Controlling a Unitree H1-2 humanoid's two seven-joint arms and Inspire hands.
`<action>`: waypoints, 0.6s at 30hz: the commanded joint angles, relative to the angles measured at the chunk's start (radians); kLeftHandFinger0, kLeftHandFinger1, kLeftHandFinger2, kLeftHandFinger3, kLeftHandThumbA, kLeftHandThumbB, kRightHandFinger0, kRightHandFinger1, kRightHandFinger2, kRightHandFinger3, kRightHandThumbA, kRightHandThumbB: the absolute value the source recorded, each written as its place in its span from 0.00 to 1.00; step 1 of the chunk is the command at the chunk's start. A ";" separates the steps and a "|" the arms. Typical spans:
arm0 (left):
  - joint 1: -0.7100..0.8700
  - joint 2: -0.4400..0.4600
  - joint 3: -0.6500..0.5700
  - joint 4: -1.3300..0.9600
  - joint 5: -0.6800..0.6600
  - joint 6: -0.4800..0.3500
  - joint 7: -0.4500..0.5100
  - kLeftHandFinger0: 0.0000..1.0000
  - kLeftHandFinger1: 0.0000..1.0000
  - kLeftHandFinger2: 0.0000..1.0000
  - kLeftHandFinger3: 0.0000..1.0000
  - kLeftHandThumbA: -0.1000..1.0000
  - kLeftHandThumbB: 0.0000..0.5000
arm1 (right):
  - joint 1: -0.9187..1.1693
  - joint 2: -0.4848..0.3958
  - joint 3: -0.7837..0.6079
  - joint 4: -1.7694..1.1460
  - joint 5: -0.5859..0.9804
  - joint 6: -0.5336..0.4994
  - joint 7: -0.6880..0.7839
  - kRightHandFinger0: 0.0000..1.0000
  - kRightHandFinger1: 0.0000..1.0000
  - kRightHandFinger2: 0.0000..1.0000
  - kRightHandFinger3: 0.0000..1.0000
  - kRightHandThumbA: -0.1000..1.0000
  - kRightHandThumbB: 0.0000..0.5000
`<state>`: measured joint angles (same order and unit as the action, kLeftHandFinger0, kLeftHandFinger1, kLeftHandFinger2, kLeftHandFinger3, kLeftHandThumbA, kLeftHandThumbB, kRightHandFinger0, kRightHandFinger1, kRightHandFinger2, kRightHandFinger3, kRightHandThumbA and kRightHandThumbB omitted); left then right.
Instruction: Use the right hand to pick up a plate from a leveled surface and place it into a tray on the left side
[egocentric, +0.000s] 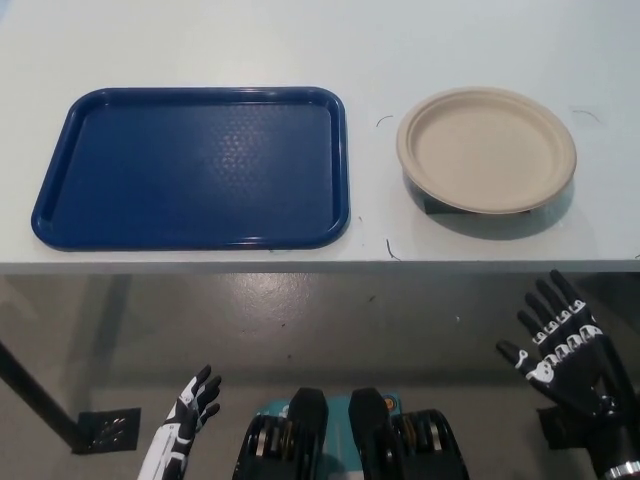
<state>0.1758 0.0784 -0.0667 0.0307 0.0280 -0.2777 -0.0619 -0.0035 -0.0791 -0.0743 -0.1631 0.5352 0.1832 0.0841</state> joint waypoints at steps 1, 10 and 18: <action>0.018 0.006 -0.002 -0.027 0.003 -0.061 -0.007 1.00 1.00 1.00 1.00 1.00 0.01 | -0.199 0.029 -0.103 0.074 0.808 0.287 -0.208 1.00 1.00 1.00 1.00 1.00 0.44; 0.017 0.010 -0.005 -0.025 0.016 -0.068 -0.006 1.00 1.00 1.00 1.00 1.00 0.04 | -0.257 0.038 -0.120 0.172 0.811 0.287 -0.185 1.00 1.00 1.00 1.00 1.00 0.48; 0.016 0.012 -0.009 -0.021 0.018 -0.068 -0.010 1.00 1.00 1.00 1.00 1.00 0.02 | -0.324 0.045 -0.153 0.258 0.818 0.287 -0.185 1.00 1.00 1.00 1.00 1.00 0.49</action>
<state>0.1784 0.0786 -0.0668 0.0311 0.0289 -0.2778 -0.0619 -0.1644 -0.0700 -0.1377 0.0232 0.8815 0.3296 0.0031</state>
